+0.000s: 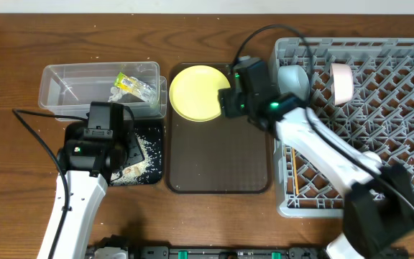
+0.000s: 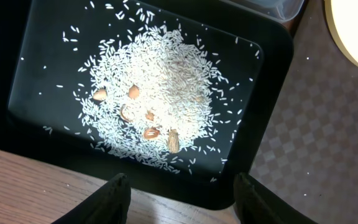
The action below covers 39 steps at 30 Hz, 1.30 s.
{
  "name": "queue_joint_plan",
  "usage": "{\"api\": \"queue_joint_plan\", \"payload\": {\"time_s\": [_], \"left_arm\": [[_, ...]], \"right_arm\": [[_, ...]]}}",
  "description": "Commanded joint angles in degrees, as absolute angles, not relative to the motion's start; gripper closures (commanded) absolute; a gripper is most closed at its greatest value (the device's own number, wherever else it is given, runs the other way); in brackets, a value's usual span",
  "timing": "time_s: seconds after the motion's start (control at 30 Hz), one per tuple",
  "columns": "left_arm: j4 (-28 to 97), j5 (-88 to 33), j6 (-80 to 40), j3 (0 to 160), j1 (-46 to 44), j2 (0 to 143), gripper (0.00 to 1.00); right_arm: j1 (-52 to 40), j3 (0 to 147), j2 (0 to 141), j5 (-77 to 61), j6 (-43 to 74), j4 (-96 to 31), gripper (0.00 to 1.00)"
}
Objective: Sort waste into correct bins and load items into the dishwasher rack
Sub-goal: 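Move the right gripper to the yellow plate and grasp its edge, then lift the yellow plate and stand it upright in the rack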
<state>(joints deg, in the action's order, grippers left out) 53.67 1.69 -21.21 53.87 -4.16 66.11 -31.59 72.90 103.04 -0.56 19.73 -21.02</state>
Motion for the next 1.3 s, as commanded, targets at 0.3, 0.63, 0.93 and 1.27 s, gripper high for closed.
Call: {"api": "queue_joint_plan", "payload": {"time_s": [0.3,0.63,0.93,1.27], "left_arm": [[53.95,1.96,-21.71,54.35,-3.92,65.91,0.43],[54.04,1.96,-21.71,54.35,-3.92,65.93,0.43],[54.04,1.96,-21.74,54.35,-3.92,65.91,0.43],[54.04,1.96,-21.71,54.35,-3.92,65.91,0.43]], "right_arm": [[-31.75,73.38,116.73,0.60,31.29,-13.61,0.37],[-31.79,73.38,117.89,0.64,31.27,-18.09,0.70],[-30.96,73.47,117.40,0.60,31.27,-25.47,0.99],[-27.14,73.52,104.38,1.30,24.95,-29.63,0.99]]}}
